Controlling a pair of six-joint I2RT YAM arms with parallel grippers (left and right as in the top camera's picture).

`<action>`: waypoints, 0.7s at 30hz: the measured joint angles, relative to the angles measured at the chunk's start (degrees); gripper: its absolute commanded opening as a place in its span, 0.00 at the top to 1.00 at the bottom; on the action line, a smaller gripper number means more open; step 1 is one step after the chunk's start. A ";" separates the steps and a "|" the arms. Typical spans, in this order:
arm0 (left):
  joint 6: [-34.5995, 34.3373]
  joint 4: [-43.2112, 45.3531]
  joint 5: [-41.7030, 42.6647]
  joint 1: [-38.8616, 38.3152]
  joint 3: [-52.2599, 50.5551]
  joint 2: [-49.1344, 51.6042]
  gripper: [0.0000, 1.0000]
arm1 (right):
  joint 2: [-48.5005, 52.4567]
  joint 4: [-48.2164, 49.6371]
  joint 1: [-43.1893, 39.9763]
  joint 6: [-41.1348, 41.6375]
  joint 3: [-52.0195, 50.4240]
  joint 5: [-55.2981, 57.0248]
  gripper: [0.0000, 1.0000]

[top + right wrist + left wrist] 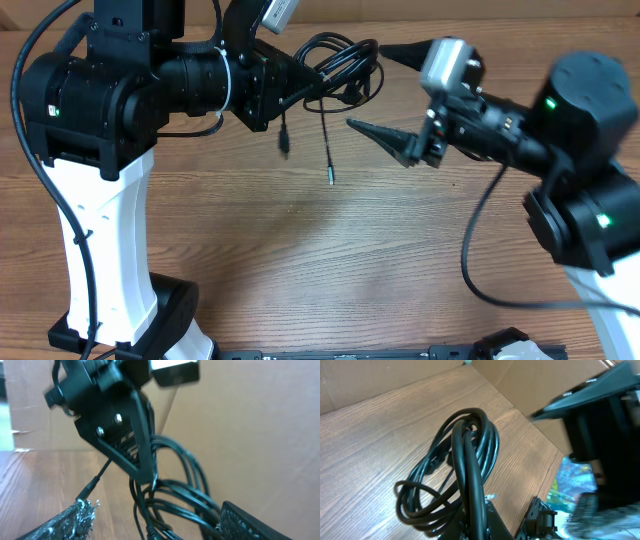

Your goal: Untangle cables

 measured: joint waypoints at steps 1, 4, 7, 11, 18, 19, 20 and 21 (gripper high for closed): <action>0.00 -0.15 0.00 0.00 0.00 0.00 0.96 | -0.66 0.02 0.00 0.02 0.00 0.94 0.20; 0.02 -1.09 0.15 0.00 0.00 0.00 0.96 | -1.62 0.22 0.00 -0.04 0.04 4.15 0.20; 0.04 -2.80 2.05 0.00 0.00 0.00 0.96 | -0.28 0.24 0.00 -0.07 0.11 7.98 0.18; 0.22 -5.09 4.11 -0.07 0.00 0.00 0.96 | 3.04 0.22 0.00 -0.20 0.11 9.55 0.14; 0.22 -5.18 4.31 -1.27 0.00 -0.17 0.96 | 5.92 0.11 0.00 -0.24 0.11 9.97 0.91; 0.22 -5.18 4.33 -1.29 0.00 -0.31 0.96 | 5.92 0.11 0.00 -0.22 0.11 9.97 0.93; 0.22 -5.18 4.33 -1.29 0.00 -0.52 0.96 | 5.92 0.09 0.00 -0.22 0.11 9.99 0.95; 0.22 -5.18 4.33 -1.29 0.00 -0.83 0.96 | 5.92 0.04 0.00 0.00 0.11 10.01 0.96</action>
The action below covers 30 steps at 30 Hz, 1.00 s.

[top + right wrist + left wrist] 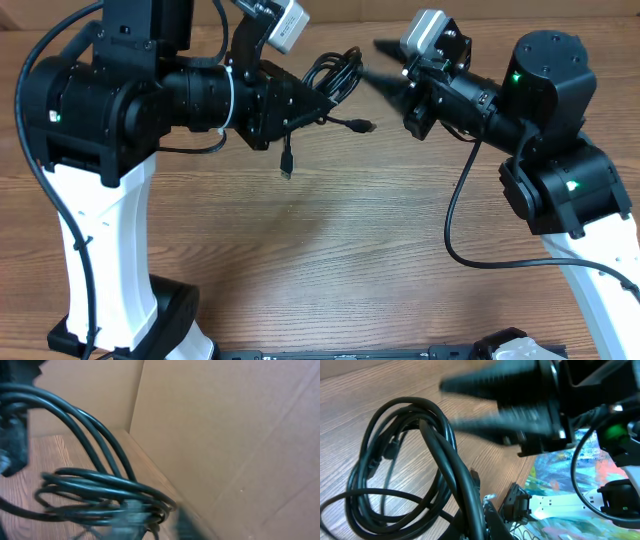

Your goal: Untangle cables

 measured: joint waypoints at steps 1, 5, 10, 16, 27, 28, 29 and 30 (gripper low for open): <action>0.00 -0.02 0.02 0.00 0.02 -0.28 0.96 | 0.00 -0.04 0.00 0.00 0.00 0.20 0.96; 0.00 -0.02 0.07 -0.02 0.02 -1.14 0.96 | 0.00 -0.07 0.00 0.00 0.00 0.37 0.96; 0.00 0.02 0.28 -0.02 0.04 -1.25 0.95 | 0.00 -2.25 -0.02 2.80 0.00 0.55 0.00; -0.28 1.25 -4.39 -0.02 0.04 -1.27 0.96 | 0.00 1.68 0.35 21.59 0.02 1.55 0.00; -3.39 6.97 -14.56 -0.02 0.04 -1.27 0.96 | 0.13 -0.66 0.48 70.90 0.07 11.87 0.00; -3.58 7.10 -15.15 -0.02 0.04 -1.27 0.96 | 0.35 -1.05 0.48 75.34 0.07 12.04 0.00; -3.72 7.17 -15.69 -0.02 0.04 -1.27 0.96 | 0.68 -1.14 0.59 78.27 0.07 12.24 0.00; -3.85 7.17 -16.15 -0.02 0.04 -1.27 0.96 | 0.87 -1.11 0.74 79.60 0.07 12.41 0.00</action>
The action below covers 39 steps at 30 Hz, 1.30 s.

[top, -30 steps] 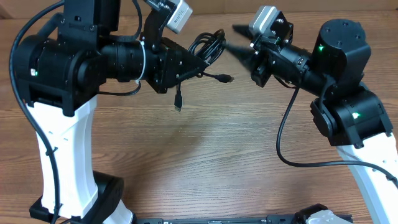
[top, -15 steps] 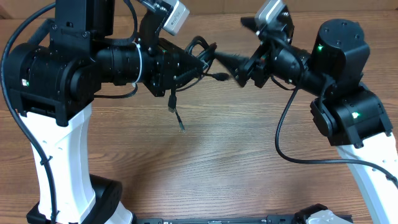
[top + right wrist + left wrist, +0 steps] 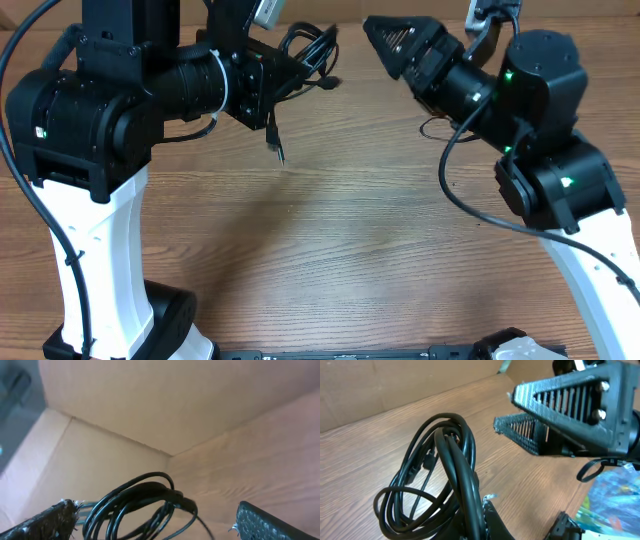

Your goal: Untangle cables

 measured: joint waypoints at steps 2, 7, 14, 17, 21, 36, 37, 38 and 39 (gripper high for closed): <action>-0.04 0.02 -0.52 -0.04 0.00 0.00 0.96 | 1.22 -0.02 0.94 4.70 0.00 0.17 0.00; -0.04 0.11 -1.22 -1.03 0.00 0.00 0.95 | 3.82 0.74 4.83 11.08 0.00 0.74 0.04; -0.46 1.33 -6.23 -1.03 0.00 0.00 0.96 | 4.28 9.16 6.49 13.27 0.00 -0.44 0.12; -1.14 2.29 -7.69 -1.03 0.00 0.00 0.96 | 4.28 11.85 6.49 13.44 0.00 -1.86 0.16; -1.51 2.54 -8.46 -1.11 0.00 0.00 0.96 | 4.28 12.66 6.64 13.51 0.00 -4.26 0.30; -8.46 6.54 -10.86 -1.14 0.00 0.00 0.96 | 4.28 11.63 7.61 11.87 0.00 -2.16 0.59; -8.87 6.27 -10.64 -1.14 0.00 0.00 0.96 | 4.28 11.58 7.61 11.63 0.00 -1.97 0.58; -9.05 5.99 -10.40 -1.11 0.00 0.00 0.96 | 4.28 11.54 7.63 11.50 0.00 -1.77 0.55; -9.31 5.31 -9.81 -1.14 0.00 0.00 0.96 | 4.31 11.56 7.61 11.32 0.00 -1.55 0.53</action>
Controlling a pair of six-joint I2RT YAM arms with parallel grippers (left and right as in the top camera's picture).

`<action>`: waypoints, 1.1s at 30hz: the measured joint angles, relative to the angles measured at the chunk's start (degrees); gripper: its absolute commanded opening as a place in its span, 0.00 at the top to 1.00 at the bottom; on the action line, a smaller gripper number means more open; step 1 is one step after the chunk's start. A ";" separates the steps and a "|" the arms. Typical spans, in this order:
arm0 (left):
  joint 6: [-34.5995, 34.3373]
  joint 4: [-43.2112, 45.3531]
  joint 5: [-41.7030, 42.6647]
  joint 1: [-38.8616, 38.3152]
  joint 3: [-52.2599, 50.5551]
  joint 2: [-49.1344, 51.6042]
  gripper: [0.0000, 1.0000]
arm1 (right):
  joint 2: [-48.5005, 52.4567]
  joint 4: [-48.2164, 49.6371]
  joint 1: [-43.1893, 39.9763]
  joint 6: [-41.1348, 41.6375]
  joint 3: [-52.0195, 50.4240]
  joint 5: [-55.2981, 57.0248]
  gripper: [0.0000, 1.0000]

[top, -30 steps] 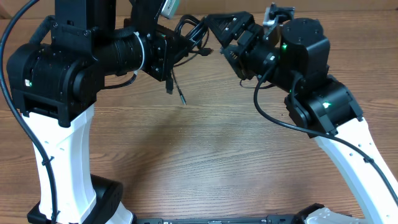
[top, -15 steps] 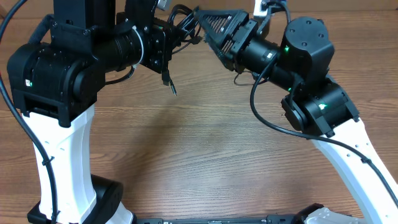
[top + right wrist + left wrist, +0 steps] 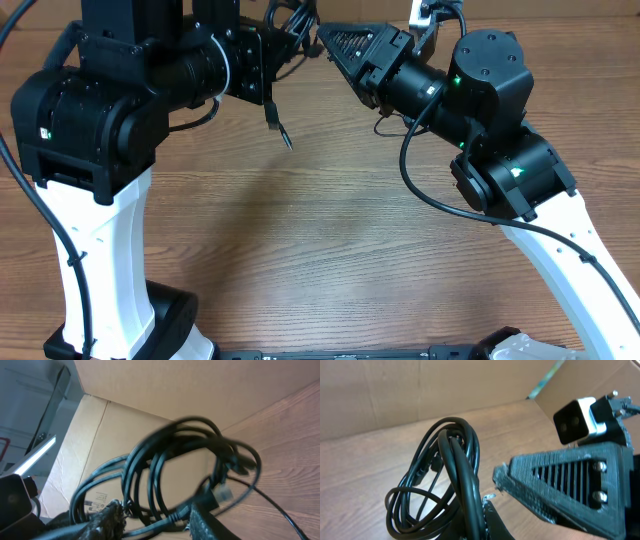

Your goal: Untangle cables

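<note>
A coil of black cables (image 3: 445, 467) hangs from my left gripper (image 3: 478, 506), which is shut on a thick strand at the coil's lower edge. From overhead the coil (image 3: 292, 18) is high at the table's back edge, and one loose end with a plug (image 3: 283, 137) dangles below it. My right gripper (image 3: 160, 516) is open, and several strands of the coil (image 3: 165, 460) pass between its two fingers. Overhead, the right gripper (image 3: 325, 38) points left into the coil. Its ribbed finger (image 3: 560, 487) fills the left wrist view's right side.
Cardboard walls (image 3: 420, 385) stand close behind the coil. The wooden table (image 3: 330, 240) lies below both arms. The left arm's white column (image 3: 105, 250) stands at the left, and the right arm's white link (image 3: 570, 260) runs down the right.
My right gripper was open and apart from the coil, to its right. Now it is further left with strands between its fingers. The left gripper holds the coil a little higher and further back.
The left gripper has held the coil at every moment. My open right gripper was next to the coil at first, then up against it, then well away to the right. Now its fingers stand on either side of several strands.
</note>
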 measured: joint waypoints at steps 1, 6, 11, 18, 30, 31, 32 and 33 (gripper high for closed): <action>-0.15 -0.17 0.26 0.00 0.00 0.00 0.95 | 0.04 -0.04 0.00 -0.17 0.00 0.02 0.53; -0.94 -1.27 2.21 -0.92 0.00 0.00 0.96 | 0.22 -0.04 0.02 -0.72 0.00 0.22 0.53; -1.07 -1.09 2.62 -2.67 0.00 0.00 0.96 | 0.28 0.00 0.00 -1.57 0.00 0.46 0.60; -1.20 0.02 2.58 -3.37 0.00 0.00 0.96 | 0.28 0.11 0.02 -2.89 0.00 1.51 0.62; -1.22 0.22 2.91 -3.37 0.00 0.00 0.96 | 0.28 -1.22 0.02 -5.90 0.09 3.13 0.85; -1.22 0.17 3.30 -3.37 0.00 0.00 0.96 | 0.35 -2.16 0.02 -6.23 0.13 3.85 0.90; -1.22 0.17 3.67 -3.37 0.00 0.00 0.96 | 0.55 -3.43 0.02 -6.60 0.22 4.87 0.96; -1.22 0.15 4.09 -3.37 0.00 0.00 0.96 | 0.92 -4.52 0.00 -7.10 0.37 6.21 0.96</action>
